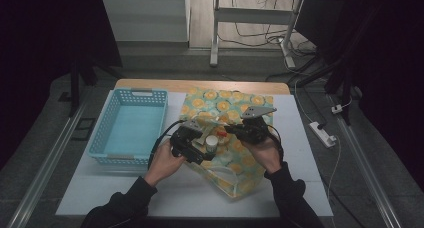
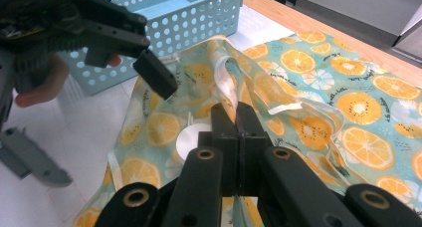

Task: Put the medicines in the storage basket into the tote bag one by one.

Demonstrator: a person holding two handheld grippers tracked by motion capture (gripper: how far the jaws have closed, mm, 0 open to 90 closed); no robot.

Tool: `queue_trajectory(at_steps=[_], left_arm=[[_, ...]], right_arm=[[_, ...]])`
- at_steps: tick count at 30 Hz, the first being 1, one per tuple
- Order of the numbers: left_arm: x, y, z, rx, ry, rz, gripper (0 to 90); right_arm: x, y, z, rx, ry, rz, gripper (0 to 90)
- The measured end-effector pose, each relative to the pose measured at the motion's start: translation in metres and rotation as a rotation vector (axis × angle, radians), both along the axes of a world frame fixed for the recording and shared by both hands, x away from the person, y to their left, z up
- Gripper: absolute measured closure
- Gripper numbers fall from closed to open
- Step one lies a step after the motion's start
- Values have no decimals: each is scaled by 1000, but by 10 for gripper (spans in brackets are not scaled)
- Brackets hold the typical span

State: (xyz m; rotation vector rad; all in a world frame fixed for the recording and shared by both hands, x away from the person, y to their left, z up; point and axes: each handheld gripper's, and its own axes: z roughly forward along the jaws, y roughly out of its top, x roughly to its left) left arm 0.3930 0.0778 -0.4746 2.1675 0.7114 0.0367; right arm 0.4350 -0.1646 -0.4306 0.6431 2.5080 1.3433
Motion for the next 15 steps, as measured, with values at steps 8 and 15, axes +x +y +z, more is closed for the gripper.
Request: queue_trajectory(at_steps=[8,15], left_arm=[[-12,-2,-10,-14,13,-12,0],[-23,-4,-20,9,23,-18,0]], right_arm=[[-1,0,2,2,-4,0,898],[-2,0,2,3,-6,4,897]])
